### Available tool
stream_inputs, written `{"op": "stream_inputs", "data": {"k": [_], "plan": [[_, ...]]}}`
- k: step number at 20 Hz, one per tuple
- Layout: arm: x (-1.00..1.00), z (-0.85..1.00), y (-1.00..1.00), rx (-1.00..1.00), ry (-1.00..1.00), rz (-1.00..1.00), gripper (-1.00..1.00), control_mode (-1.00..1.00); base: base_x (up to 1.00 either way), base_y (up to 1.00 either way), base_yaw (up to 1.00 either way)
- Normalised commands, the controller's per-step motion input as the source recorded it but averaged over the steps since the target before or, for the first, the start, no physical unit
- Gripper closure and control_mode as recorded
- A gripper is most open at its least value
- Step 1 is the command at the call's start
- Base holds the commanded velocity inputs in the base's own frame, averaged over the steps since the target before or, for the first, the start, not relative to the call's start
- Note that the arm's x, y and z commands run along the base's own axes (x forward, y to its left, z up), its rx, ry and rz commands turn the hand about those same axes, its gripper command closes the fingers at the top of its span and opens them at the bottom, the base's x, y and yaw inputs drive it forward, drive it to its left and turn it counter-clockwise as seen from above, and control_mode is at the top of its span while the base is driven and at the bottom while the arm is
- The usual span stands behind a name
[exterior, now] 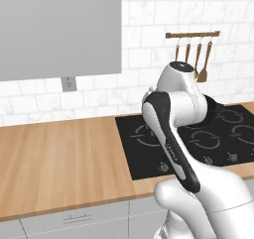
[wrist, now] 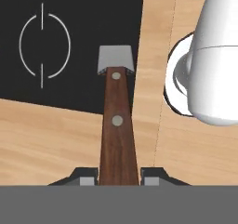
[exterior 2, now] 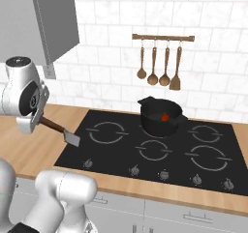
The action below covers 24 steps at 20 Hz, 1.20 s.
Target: Put the avocado and tomato in the pot. Retrieve the spatula and lightly stir the vegetables in the pot.
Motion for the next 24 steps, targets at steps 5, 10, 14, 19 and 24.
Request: {"op": "stream_inputs", "data": {"k": [5,10,14,19,24], "plan": [[0.00,0.00,-0.22,0.00,0.00,-0.05,1.00,1.00,0.00,-0.19,-0.03],[0.00,0.00,0.00,0.00,0.00,0.00,1.00,1.00,0.01,-0.95,-0.09],[0.00,0.00,0.00,0.00,0.00,0.00,1.00,1.00,0.07,-1.00,-0.07],[0.00,0.00,0.00,0.00,0.00,0.00,1.00,1.00,0.51,-0.80,-0.04],[0.00,0.00,0.00,0.00,0.00,0.00,1.00,1.00,0.99,-0.38,0.00]]}}
